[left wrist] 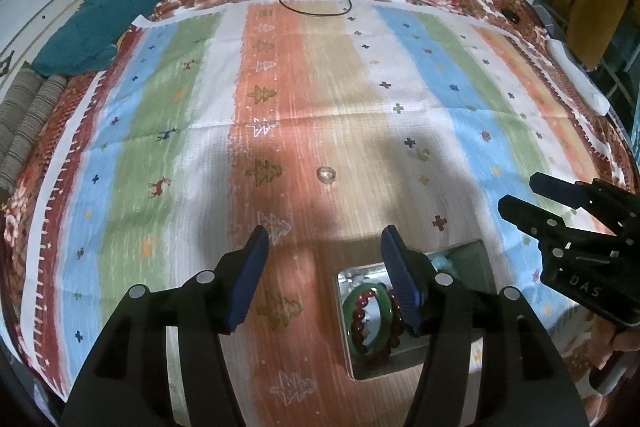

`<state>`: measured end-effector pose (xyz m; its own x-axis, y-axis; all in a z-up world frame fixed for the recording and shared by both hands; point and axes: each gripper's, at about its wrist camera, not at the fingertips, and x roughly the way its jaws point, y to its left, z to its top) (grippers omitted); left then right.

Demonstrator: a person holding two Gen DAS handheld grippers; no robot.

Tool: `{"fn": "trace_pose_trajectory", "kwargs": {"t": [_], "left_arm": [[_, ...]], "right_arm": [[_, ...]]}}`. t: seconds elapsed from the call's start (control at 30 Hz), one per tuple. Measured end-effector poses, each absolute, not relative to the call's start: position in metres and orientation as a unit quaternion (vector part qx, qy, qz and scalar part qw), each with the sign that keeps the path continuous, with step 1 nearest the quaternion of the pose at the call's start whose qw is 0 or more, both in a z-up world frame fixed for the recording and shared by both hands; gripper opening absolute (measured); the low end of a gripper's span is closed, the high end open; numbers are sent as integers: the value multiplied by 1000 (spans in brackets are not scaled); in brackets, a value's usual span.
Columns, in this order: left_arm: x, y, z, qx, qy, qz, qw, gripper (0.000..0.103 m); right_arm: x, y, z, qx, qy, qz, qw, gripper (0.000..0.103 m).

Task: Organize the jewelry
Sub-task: 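Move both open tools over the two small rings on the cloth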

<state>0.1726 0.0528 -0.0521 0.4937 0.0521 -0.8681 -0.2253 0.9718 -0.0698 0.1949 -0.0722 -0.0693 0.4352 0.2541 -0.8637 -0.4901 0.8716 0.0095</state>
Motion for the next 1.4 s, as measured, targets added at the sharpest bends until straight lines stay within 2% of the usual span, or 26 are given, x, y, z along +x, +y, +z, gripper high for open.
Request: {"fn": "trace_pose_trajectory", "kwargs": {"t": [1.4], "left_arm": [[268, 71, -119, -57, 584, 58, 808, 58]], "right_arm": [[283, -42, -129, -140, 553, 202, 796, 53]]}}
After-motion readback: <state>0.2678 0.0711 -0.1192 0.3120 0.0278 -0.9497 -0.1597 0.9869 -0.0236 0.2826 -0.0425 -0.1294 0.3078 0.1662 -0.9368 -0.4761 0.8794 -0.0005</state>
